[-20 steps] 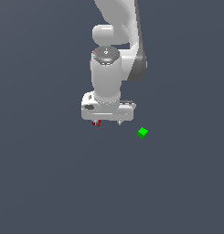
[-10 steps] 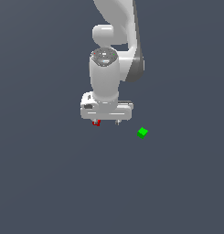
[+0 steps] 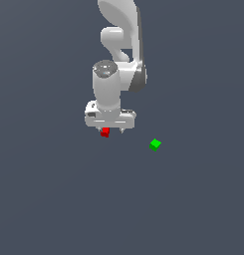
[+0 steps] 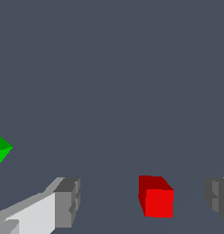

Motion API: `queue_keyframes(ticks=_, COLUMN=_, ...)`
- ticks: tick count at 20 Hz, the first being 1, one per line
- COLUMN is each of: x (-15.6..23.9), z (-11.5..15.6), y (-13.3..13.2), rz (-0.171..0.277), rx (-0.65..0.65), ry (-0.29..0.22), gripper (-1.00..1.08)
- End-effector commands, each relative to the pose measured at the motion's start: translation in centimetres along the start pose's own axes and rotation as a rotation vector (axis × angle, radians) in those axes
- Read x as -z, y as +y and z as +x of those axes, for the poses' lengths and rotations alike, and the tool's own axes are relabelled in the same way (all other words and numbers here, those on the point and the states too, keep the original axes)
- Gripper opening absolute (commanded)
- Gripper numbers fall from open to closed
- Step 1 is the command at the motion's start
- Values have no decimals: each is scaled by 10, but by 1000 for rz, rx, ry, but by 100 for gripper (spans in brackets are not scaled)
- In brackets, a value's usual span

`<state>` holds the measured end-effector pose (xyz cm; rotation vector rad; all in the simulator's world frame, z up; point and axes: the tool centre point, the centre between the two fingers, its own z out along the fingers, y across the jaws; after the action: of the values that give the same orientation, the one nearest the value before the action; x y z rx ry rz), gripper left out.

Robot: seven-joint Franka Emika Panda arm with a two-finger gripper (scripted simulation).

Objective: Stack the red cube on top of the green cube.

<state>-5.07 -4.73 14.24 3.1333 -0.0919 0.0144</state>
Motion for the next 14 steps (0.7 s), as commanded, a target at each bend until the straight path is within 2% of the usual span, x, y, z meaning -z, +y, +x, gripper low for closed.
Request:
queue_keyframes(ticks=1, x=-14, z=-17, y=10, rz=1, rx=-11, ry=-2, gripper=100)
queue_keyframes(ticks=8, x=-49, z=-55, y=34, rz=3, rx=-35, ry=-7, gripper=100)
queue_keyframes(ticks=14, x=-67, z=-75, y=46, rz=5, rx=-47, ry=-9, gripper=100)
